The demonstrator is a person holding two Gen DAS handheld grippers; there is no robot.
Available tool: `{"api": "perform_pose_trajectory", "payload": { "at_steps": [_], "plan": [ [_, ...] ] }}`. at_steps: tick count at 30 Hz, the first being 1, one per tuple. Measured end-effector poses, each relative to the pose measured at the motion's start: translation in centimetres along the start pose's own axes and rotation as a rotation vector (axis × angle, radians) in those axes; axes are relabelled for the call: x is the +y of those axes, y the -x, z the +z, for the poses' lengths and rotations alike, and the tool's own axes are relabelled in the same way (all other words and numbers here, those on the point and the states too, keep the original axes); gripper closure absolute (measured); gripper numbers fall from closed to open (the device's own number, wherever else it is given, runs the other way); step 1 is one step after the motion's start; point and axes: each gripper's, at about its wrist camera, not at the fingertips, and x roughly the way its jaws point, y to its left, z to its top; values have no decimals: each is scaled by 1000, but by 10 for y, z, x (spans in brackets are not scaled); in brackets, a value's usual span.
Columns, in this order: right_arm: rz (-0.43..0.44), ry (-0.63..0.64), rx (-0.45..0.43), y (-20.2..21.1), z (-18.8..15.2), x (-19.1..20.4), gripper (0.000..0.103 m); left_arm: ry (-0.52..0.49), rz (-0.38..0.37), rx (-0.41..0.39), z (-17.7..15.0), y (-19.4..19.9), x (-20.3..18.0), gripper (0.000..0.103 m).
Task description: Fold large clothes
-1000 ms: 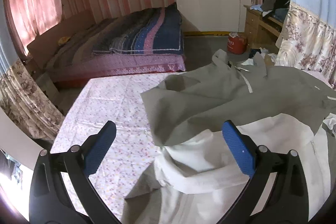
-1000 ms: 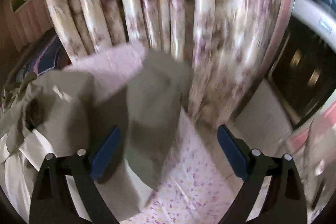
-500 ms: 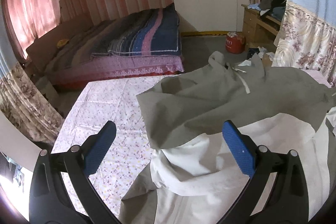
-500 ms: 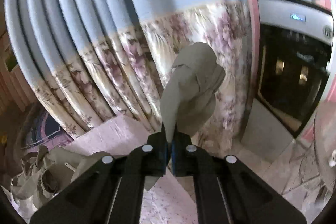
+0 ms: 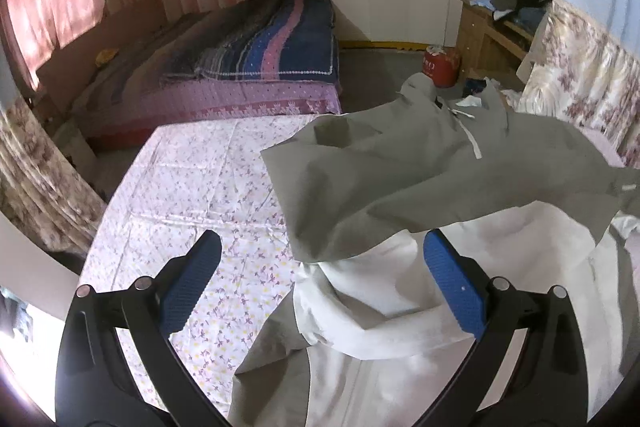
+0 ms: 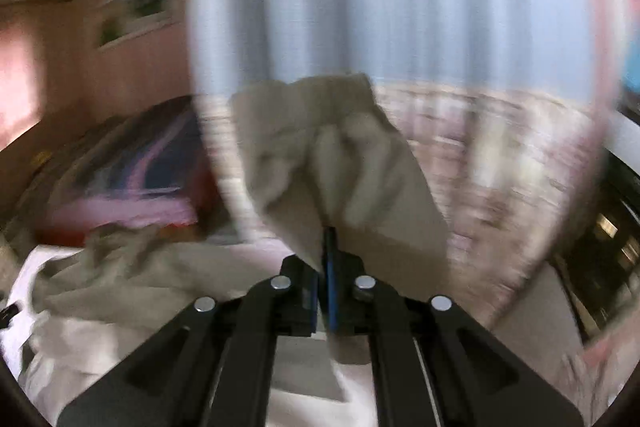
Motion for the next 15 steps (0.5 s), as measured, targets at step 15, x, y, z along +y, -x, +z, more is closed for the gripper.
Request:
{"api": "perform_pose_trajectory", "payload": {
  "at_steps": [15],
  "plan": [
    [435, 350, 445, -84, -167, 230, 84, 29, 26, 10, -14, 4, 39, 3]
  ]
}}
